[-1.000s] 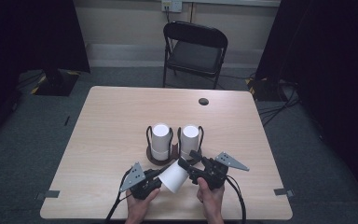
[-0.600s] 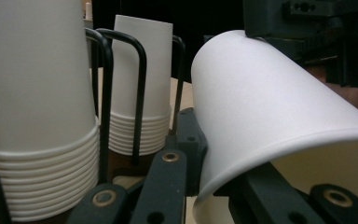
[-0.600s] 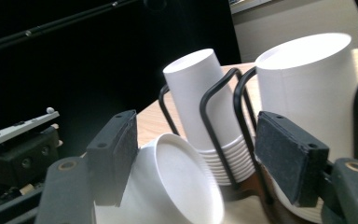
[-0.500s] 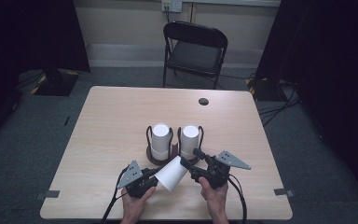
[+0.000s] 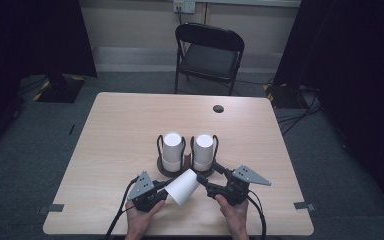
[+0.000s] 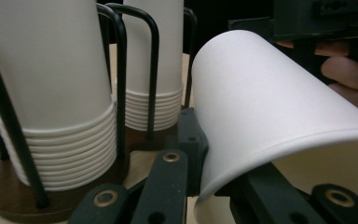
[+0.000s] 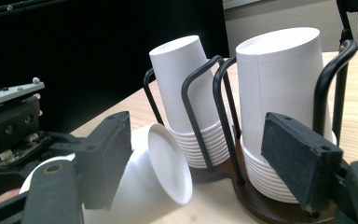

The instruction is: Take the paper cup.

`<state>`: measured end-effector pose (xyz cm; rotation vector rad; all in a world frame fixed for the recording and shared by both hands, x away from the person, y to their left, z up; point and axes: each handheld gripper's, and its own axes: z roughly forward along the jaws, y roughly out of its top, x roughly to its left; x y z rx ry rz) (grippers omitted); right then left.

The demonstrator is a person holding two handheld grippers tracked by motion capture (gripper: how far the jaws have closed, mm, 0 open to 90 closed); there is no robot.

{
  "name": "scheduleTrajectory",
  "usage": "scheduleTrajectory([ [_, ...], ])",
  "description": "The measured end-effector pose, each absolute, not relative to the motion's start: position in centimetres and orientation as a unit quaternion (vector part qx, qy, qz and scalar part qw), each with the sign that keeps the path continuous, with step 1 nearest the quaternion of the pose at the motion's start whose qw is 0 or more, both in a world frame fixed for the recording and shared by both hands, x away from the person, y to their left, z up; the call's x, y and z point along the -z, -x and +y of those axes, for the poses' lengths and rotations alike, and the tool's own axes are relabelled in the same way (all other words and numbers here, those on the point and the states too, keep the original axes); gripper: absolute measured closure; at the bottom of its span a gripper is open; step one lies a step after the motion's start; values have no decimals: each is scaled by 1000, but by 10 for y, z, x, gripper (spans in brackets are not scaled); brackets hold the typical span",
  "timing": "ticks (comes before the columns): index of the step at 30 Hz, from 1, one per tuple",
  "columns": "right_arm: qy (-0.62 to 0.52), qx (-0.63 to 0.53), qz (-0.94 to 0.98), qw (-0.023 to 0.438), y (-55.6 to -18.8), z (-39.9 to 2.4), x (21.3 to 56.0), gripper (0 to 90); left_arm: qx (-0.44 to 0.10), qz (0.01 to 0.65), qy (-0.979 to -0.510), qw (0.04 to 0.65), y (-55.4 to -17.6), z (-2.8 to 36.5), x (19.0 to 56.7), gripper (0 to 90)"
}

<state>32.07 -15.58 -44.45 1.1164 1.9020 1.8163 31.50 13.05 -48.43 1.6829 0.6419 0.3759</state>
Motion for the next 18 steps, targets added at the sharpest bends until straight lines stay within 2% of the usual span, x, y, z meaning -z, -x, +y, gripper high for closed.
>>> scheduleTrajectory([
  [4, -383, -626, 663, 148, -318, -159, 445, 214, -165, 277, -733, 599, -316, 132, 482, 867],
  [12, -381, -618, 667, 163, -312, -161, 450, 216, -152, 282, -749, 581, -318, 135, 477, 868],
  [18, -365, -622, 674, 156, -308, -161, 453, 149, -146, 282, -758, 569, -321, 137, 474, 867],
])
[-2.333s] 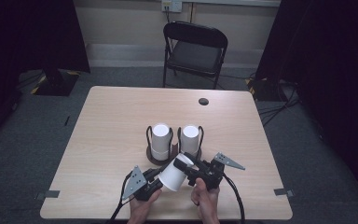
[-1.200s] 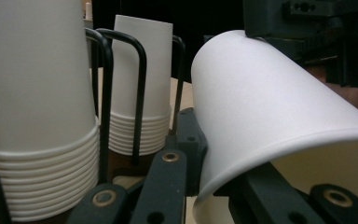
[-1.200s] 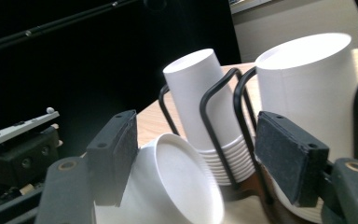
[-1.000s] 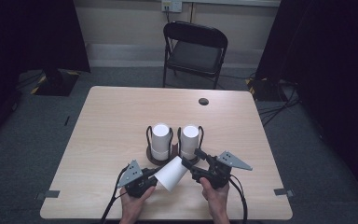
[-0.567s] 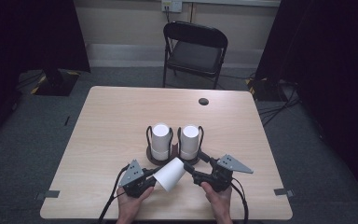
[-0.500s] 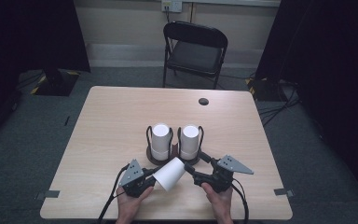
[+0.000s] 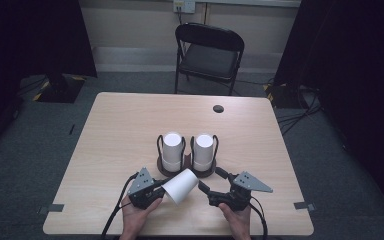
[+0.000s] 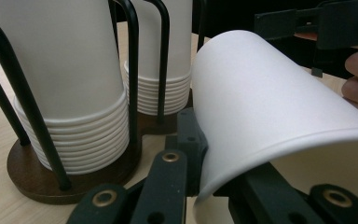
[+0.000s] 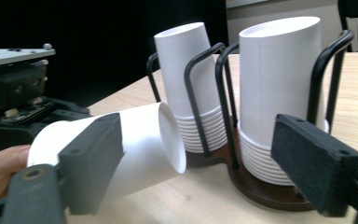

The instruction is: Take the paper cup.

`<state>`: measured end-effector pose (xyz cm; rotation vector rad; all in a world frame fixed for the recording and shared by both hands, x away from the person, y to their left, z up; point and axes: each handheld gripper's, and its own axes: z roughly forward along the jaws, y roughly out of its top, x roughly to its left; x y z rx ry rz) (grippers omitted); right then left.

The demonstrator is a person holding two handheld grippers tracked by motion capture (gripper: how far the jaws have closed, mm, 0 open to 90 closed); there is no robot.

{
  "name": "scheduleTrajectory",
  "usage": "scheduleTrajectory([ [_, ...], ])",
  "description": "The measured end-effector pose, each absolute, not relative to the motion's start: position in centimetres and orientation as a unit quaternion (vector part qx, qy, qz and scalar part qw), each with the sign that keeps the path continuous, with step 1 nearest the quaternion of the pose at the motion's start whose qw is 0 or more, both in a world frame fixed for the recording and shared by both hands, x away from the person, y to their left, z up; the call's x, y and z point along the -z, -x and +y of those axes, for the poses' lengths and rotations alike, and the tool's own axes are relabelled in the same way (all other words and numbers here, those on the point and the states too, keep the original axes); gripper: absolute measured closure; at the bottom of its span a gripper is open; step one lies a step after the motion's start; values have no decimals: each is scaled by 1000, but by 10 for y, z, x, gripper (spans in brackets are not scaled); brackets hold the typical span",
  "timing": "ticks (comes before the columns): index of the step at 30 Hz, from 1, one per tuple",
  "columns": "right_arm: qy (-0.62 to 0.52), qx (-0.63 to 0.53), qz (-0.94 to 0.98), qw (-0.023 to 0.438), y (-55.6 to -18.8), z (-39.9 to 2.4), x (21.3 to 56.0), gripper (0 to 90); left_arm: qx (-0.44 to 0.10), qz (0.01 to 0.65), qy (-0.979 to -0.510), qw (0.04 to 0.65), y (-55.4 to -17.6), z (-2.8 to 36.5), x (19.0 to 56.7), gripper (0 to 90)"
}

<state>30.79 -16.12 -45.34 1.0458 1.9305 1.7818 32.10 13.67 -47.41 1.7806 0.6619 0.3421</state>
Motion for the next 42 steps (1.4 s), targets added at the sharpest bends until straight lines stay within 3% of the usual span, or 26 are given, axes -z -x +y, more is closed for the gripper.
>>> scheduleTrajectory([
  [15, -330, -597, 711, 172, -299, -156, 460, 139, -140, 257, -806, 515, -324, 132, 462, 867],
  [29, -279, -573, 750, 179, -292, -145, 464, 146, -97, 266, -836, 470, -334, 123, 453, 869],
  [42, -214, -547, 780, 218, -283, -132, 467, 142, -68, 268, -867, 414, -341, 115, 447, 869],
])
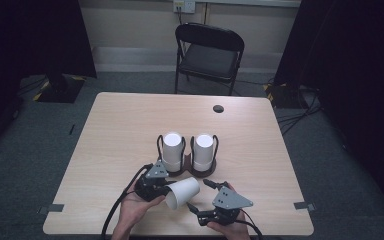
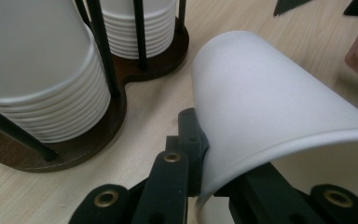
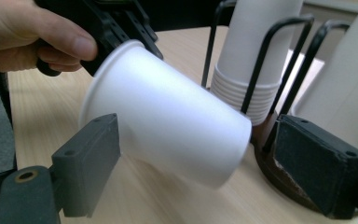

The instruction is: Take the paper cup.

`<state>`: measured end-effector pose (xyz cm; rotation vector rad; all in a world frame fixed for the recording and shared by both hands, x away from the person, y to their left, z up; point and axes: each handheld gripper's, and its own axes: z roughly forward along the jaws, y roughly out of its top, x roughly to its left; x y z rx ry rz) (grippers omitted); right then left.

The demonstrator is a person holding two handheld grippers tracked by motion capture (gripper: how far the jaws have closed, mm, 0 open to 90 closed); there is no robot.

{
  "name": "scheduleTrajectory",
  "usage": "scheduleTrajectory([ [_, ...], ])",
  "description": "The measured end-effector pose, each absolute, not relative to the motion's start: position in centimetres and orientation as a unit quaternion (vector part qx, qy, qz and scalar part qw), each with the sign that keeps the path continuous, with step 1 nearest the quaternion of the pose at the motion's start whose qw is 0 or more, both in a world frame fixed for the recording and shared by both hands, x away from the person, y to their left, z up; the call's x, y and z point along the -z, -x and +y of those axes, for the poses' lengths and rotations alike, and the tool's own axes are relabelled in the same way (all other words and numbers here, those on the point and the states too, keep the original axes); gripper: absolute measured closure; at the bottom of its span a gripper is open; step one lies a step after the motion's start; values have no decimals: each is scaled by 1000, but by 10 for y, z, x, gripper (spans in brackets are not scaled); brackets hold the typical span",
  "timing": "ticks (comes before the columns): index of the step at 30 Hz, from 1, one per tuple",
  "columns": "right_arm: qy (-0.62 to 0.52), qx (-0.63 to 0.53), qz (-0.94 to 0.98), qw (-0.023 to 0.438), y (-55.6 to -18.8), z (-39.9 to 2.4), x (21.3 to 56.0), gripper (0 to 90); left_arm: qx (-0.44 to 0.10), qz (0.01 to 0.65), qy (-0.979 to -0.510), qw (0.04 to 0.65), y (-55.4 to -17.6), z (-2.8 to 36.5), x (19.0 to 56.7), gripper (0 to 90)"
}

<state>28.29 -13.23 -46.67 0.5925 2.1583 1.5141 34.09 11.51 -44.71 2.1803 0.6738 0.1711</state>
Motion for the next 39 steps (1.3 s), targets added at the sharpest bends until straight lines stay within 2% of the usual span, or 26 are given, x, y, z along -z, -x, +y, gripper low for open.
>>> scheduleTrajectory([
  [4, -197, -527, 798, 214, -280, -128, 470, 142, -61, 268, -874, 401, -342, 113, 446, 870],
  [16, -169, -500, 810, 254, -275, -119, 477, 134, -35, 270, -882, 385, -345, 106, 444, 873],
  [26, -150, -479, 824, 264, -280, -109, 477, 85, -30, 282, -885, 369, -349, 103, 443, 878],
  [39, -136, -465, 831, 272, -283, -95, 481, 86, -14, 291, -875, 387, -351, 101, 446, 884],
])
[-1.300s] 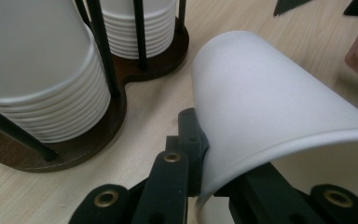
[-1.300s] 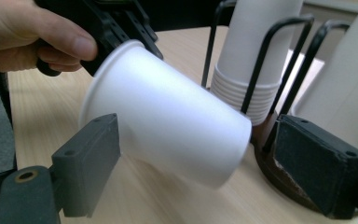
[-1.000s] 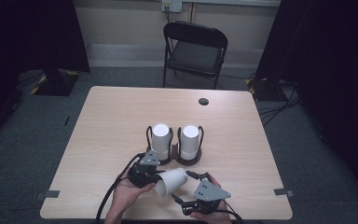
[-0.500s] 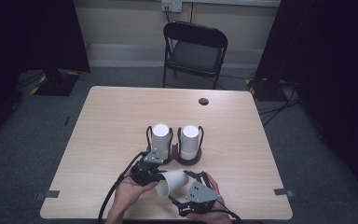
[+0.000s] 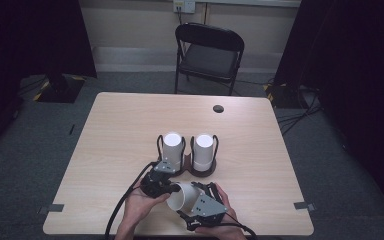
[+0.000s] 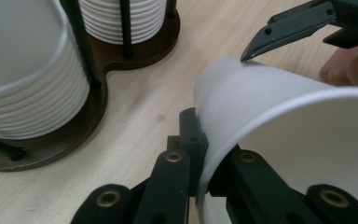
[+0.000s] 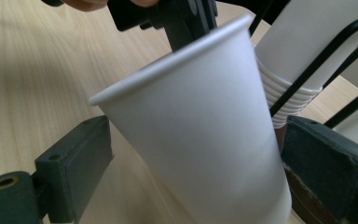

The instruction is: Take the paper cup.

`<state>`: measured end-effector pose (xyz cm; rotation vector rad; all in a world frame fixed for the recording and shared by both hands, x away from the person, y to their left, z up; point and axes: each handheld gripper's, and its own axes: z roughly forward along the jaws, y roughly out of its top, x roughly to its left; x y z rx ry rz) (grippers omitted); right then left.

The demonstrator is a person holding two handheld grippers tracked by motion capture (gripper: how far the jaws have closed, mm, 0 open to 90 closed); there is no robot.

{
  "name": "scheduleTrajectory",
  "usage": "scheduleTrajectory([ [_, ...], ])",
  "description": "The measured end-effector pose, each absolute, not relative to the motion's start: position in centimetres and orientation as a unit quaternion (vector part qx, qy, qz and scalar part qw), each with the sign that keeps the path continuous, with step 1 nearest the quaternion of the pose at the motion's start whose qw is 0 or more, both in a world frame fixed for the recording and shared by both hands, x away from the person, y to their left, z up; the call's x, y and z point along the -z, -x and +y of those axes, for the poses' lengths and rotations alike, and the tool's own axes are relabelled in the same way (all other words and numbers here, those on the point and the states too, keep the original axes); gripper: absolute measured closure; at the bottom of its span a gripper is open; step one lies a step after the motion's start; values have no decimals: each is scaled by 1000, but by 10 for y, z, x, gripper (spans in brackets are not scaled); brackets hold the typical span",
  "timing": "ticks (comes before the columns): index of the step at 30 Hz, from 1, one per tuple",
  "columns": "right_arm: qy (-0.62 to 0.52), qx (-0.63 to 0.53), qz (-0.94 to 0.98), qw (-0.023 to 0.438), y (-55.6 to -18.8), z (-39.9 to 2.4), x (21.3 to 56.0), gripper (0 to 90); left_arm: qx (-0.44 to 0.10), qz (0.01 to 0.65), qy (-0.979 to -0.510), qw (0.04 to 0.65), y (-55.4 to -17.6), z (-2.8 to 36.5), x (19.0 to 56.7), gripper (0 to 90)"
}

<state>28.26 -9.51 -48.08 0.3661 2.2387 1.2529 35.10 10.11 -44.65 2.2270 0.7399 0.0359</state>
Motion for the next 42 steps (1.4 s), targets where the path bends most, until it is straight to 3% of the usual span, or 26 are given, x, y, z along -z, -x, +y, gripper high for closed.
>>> scheduleTrajectory([
  [42, -115, -477, 809, 324, -284, -75, 474, 225, 12, 303, -867, 395, -352, 99, 451, 861],
])
